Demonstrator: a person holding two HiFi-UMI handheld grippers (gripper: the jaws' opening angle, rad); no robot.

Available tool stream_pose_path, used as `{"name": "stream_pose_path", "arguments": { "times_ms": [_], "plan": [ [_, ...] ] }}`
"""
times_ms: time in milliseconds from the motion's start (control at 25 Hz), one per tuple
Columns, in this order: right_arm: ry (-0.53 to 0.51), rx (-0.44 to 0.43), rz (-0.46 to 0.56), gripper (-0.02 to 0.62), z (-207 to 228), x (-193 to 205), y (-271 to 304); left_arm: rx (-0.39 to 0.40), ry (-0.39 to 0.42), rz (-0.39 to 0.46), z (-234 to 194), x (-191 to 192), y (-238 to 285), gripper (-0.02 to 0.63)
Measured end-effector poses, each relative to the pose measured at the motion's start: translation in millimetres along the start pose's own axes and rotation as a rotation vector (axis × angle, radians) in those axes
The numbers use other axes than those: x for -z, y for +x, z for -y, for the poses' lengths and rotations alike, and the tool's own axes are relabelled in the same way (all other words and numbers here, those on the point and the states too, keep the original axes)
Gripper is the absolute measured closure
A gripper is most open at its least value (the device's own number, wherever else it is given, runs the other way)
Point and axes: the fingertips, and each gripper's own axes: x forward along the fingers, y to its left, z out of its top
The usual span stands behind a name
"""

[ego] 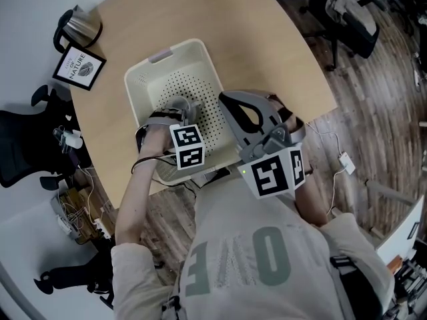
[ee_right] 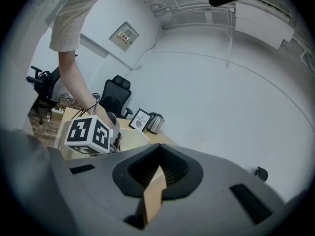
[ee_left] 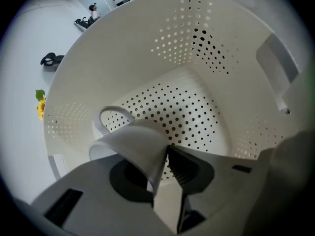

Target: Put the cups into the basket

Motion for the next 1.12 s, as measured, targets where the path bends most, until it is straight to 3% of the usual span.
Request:
{"name": "stream_pose_path", "arguments": {
  "times_ms": [240,520,720,880,1000,1080,1120],
  "plan": [
    [-0.004,-0.005,0.009,0.597,1,-1,-1,-0.044,-0.031,0.018,-3,-4,-14,0.499],
    [-0.021,-0.034,0.028,0.597,-6,-7,5,-0.15,-0.151,0.08,-20,2,-71,0.499],
    [-0.042,-0.049,0.047,0.597,-10,-16,9,-0.269,-0.259,0.138,-33,9,-129,0.499],
    [-0.059,-0.054,0.065,0.597,-11,-25,15,-0.411,-0.356,0.213,-48,19,-176,0.5],
    [-0.073,-0.061,0.08,0.597,-13,-32,18,-0.564,-0.487,0.315,-57,24,-211,0.499],
    [-0.077,-0.06,0.097,0.597,-13,-38,18,-0.714,-0.595,0.439,-64,25,-239,0.502],
    [-0.07,-0.055,0.111,0.597,-12,-42,18,-0.822,-0.65,0.502,-69,27,-255,0.54]
  ]
}}
